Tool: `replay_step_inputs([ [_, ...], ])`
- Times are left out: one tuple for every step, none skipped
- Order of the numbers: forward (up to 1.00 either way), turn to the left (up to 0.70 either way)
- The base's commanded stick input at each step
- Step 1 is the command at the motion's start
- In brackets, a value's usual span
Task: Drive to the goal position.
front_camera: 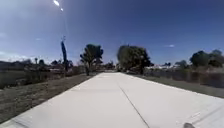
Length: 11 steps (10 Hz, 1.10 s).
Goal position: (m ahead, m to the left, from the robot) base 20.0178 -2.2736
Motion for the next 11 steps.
replay_step_inputs([
  [1.0,0.0],
  [1.0,0.0],
  [1.0,0.0],
  [1.0,0.0],
  [1.0,0.0],
  [1.0,0.0],
  [1.0,0.0],
  [1.0,0.0],
  [1.0,0.0],
  [1.0,0.0],
  [1.0,0.0],
])
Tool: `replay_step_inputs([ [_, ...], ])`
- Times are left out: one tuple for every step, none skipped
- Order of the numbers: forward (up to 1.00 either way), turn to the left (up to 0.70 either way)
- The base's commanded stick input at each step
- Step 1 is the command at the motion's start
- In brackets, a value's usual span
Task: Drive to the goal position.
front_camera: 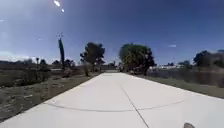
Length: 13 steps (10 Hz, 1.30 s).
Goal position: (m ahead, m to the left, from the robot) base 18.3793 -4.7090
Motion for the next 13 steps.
replay_step_inputs([
  [1.0,0.0],
  [1.0,0.0],
  [1.0,0.0],
  [1.0,0.0],
  [1.0,0.0],
  [1.0,0.0],
  [1.0,0.0],
  [1.0,0.0],
  [1.0,0.0],
  [1.0,0.0],
  [1.0,0.0],
  [1.0,0.0],
  [1.0,0.0],
])
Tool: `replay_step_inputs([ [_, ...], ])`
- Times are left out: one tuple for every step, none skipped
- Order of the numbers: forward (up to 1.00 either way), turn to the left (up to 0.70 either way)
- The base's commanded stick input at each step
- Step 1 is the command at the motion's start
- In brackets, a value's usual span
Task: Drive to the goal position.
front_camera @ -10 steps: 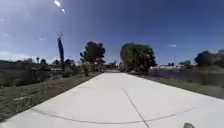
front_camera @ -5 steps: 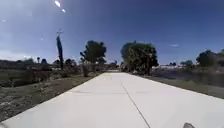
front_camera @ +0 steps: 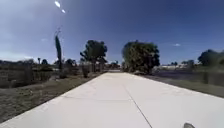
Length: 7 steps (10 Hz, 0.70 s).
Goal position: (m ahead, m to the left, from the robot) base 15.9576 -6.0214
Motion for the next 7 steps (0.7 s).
replay_step_inputs([
  [1.0,0.0],
  [1.0,0.0],
  [1.0,0.0],
  [1.0,0.0],
  [1.0,0.0],
  [1.0,0.0],
  [1.0,0.0],
])
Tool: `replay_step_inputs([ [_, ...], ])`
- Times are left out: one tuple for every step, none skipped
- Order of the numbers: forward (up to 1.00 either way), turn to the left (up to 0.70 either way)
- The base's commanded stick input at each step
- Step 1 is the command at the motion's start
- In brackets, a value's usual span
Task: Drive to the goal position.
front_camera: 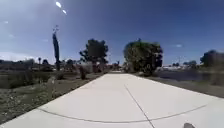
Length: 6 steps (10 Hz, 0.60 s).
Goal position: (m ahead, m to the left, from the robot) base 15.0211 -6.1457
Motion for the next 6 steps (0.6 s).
replay_step_inputs([
  [1.0,0.0],
  [1.0,0.0],
  [1.0,-0.34],
  [1.0,-0.09],
  [1.0,0.0],
  [1.0,0.0],
])
